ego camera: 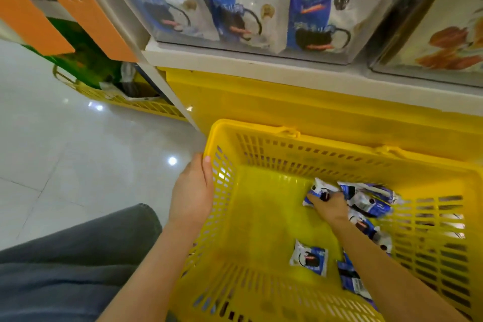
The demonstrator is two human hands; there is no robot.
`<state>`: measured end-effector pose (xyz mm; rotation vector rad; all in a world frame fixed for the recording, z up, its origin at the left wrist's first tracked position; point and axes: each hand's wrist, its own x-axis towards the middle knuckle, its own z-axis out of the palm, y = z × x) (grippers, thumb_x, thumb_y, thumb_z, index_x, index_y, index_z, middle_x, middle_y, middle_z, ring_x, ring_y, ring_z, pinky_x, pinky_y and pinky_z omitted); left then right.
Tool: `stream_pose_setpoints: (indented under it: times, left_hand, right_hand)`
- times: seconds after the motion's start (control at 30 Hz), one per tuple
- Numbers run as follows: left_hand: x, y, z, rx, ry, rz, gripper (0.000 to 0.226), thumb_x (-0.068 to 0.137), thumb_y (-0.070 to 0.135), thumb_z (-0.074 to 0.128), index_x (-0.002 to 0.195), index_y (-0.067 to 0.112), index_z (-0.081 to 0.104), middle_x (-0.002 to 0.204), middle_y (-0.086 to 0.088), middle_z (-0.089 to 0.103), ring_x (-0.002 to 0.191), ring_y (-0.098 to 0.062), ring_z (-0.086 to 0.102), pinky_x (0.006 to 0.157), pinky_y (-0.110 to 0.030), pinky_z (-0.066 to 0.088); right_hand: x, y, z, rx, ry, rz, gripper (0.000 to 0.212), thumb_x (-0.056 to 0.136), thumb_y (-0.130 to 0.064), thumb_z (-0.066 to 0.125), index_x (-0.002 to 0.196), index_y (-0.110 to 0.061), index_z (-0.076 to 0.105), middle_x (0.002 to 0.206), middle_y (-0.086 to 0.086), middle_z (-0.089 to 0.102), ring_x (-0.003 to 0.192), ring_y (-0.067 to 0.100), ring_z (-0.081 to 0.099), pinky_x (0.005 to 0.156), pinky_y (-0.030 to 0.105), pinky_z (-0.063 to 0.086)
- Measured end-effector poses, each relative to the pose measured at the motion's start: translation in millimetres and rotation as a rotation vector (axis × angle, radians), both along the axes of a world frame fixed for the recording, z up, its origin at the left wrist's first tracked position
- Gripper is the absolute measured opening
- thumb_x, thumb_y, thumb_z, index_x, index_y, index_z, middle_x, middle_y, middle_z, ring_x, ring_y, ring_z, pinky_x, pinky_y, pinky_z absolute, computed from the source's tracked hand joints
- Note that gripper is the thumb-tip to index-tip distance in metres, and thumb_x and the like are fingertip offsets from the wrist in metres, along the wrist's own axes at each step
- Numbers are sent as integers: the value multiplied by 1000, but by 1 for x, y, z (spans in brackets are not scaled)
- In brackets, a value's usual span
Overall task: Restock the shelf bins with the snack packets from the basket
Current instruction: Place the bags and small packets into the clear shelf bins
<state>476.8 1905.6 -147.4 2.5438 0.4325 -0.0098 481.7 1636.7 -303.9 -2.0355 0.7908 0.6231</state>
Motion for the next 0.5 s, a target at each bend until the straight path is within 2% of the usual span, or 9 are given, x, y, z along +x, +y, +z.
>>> stream_pose_setpoints:
  times: [0.07,0.1,0.17,0.2,0.27,0.33,0.4,0.5]
  left_hand:
    - [0,0,0,22,14,8,35,100,31,26,98,8,52,91,-17,60,84,-37,55,68,-40,40]
    - [1,0,1,36,13,12,35,100,30,27,102,7,53,96,-16,60,89,-36,55,71,-39,39]
    - [1,-2,3,105,-26,-9,32,100,24,31,115,6,53,107,-17,55,99,-34,50,81,-41,38]
    - [-1,-5,5,145,-58,-29,30,99,19,36,121,5,51,111,-18,53,101,-33,47,85,-42,36]
    - [-6,-16,9,201,-132,-102,32,92,8,48,124,3,50,117,-19,52,103,-34,47,88,-43,38]
    - [-15,-33,8,231,-183,-234,35,86,4,56,121,2,53,121,-19,52,106,-36,51,89,-45,42]
    - [-31,-52,2,101,-118,-338,35,91,14,53,125,6,51,123,-13,51,113,-29,49,95,-38,39]
    - [-54,-79,-12,-365,189,-270,44,93,29,51,132,10,41,127,-3,46,121,-17,44,99,-25,35]
  right_hand:
    - [-13,0,7,74,-89,47,43,83,-11,71,60,-12,35,51,6,32,46,18,28,47,28,24]
    - [-21,1,13,91,-103,88,43,83,-10,70,59,-13,34,53,5,32,46,17,29,46,25,24]
    - [-36,5,26,135,-67,171,33,84,-16,70,73,-15,38,64,2,38,56,13,39,52,18,33]
    - [-42,7,34,167,-33,201,30,84,-20,69,86,-14,40,74,-1,42,66,14,46,60,21,38]
    - [-48,12,49,181,-3,263,40,85,-26,69,104,-14,36,89,-3,47,84,18,52,71,28,40]
    - [-48,20,70,179,-40,323,44,84,-31,69,108,-17,36,94,-5,48,88,16,52,73,27,41]
    - [-50,28,93,165,-109,346,47,81,-36,71,109,-21,37,98,-10,47,90,11,51,71,17,41]
    - [-58,36,123,110,-261,352,47,76,-36,75,105,-22,41,92,-17,51,80,0,55,58,7,41]
